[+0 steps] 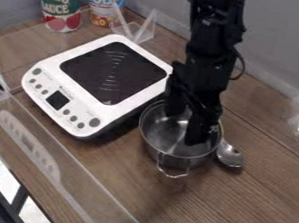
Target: Put silver pot on the white and black stove top
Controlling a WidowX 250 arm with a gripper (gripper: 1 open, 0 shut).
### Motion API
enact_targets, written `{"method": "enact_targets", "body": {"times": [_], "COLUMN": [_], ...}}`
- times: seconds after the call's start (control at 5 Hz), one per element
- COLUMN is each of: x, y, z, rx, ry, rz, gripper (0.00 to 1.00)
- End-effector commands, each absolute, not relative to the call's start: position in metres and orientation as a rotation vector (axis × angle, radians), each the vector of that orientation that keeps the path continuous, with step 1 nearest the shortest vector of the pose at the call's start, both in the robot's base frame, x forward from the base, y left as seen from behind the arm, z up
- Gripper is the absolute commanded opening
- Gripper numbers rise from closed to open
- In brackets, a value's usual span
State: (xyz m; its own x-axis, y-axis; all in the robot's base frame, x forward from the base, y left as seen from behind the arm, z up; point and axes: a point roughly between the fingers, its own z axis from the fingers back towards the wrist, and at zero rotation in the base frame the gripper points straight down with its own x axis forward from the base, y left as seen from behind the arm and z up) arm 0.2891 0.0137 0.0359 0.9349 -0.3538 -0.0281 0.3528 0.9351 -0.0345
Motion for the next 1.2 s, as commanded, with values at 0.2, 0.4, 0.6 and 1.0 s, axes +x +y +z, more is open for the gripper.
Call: {"method": "enact_targets", "body": {"times": [0.2, 0.4, 0.6, 1.0], "x": [0.3027, 0.3043, 0.3053, 0.3072], "y": [0.0208, 0.0222, 0.0236, 0.0269], "z": [0.0488, 0.05, 0.0491, 0.0482], "rx": [-0.033, -0.037, -0.042, -0.046], "ry": [-0.021, -0.026, -0.028, -0.032], "rz": [-0.362, -0.368, -0.372, -0.381], "gripper": [1.0, 1.0, 1.0, 1.0]}}
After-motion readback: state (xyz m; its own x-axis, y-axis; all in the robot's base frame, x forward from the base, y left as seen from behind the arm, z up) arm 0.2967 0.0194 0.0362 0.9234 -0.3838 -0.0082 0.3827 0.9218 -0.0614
